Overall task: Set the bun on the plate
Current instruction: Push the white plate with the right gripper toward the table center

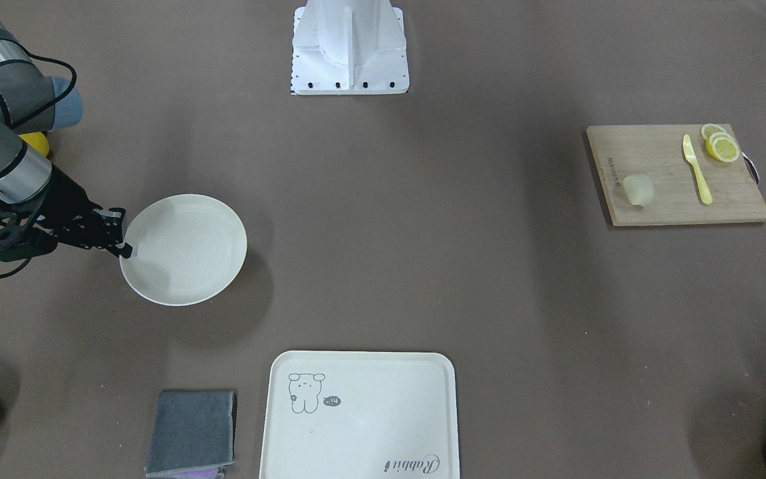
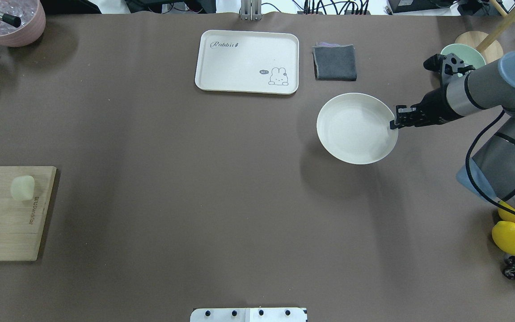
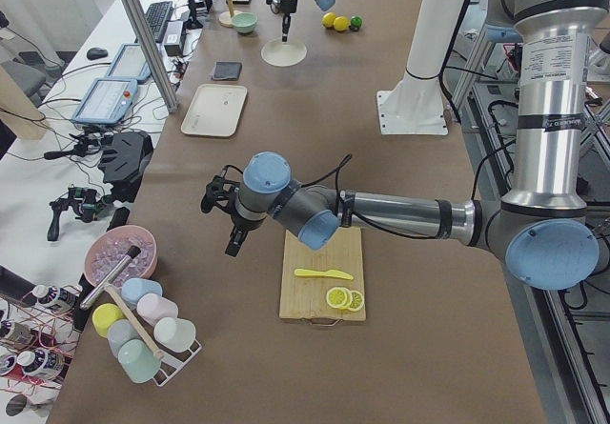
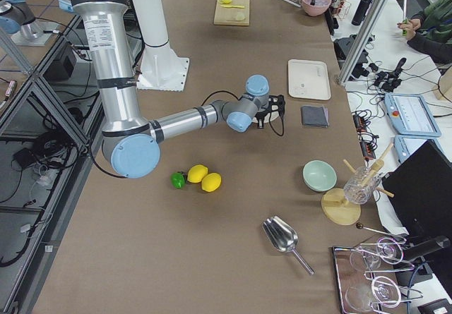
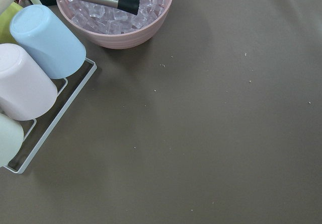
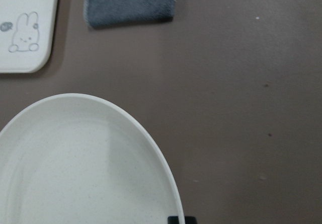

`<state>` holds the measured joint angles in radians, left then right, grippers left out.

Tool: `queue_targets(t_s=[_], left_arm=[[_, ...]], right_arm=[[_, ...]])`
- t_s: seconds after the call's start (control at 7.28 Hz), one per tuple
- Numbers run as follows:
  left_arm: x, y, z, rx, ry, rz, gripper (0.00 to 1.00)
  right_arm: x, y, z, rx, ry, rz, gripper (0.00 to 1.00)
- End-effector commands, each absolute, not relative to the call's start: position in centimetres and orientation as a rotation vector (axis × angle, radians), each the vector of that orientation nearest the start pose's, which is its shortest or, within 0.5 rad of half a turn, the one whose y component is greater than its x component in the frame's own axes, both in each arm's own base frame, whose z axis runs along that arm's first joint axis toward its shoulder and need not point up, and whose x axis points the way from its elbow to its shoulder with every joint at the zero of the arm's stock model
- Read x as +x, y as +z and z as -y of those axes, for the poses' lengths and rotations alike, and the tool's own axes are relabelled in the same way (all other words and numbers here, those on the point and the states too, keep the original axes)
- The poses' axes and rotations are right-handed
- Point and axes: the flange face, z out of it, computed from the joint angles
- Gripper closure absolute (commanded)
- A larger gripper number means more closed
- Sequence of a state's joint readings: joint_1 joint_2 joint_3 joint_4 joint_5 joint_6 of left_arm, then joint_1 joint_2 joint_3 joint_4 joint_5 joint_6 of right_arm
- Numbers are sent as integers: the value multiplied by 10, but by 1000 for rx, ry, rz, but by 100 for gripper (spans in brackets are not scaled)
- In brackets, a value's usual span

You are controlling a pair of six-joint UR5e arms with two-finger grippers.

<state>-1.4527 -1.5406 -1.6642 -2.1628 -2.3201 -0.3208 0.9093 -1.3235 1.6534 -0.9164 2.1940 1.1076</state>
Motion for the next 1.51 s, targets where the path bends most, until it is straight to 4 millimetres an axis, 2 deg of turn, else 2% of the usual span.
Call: queue_targets(t_s=[0.0, 0.14, 0.27, 0.41, 0.55, 0.69, 0.82, 0.96, 1.1, 1.24, 1.37], left_arm=[[-6, 565, 503, 444, 56, -836, 2], [-6, 566, 501, 442, 55, -838, 2], [-6, 568, 501, 437, 53, -837, 2], [-6, 570, 501, 434, 52, -838, 2], [-6, 569, 501, 430, 48, -840, 2], [1, 559, 505, 411, -6, -866, 2], [42, 541, 503, 371, -55, -921, 2], [84, 533, 496, 367, -83, -951, 2], [123, 521, 477, 350, -116, -991, 2], [148, 510, 451, 325, -114, -1001, 2], [170, 510, 421, 293, -127, -998, 2]], right_arm=[[-391, 355, 490, 207, 110, 1088, 100], [-435, 330, 463, 236, 113, 1051, 100], [-474, 296, 444, 224, 130, 1038, 100], [-505, 263, 432, 236, 122, 1029, 100], [-525, 242, 428, 219, 128, 1024, 100], [-545, 231, 434, 210, 133, 1021, 100], [-548, 234, 437, 211, 135, 1013, 100], [-548, 235, 437, 212, 136, 1011, 100], [-549, 235, 437, 211, 137, 1009, 100], [-548, 236, 438, 211, 138, 1008, 100], [-548, 235, 438, 212, 138, 1009, 100]])
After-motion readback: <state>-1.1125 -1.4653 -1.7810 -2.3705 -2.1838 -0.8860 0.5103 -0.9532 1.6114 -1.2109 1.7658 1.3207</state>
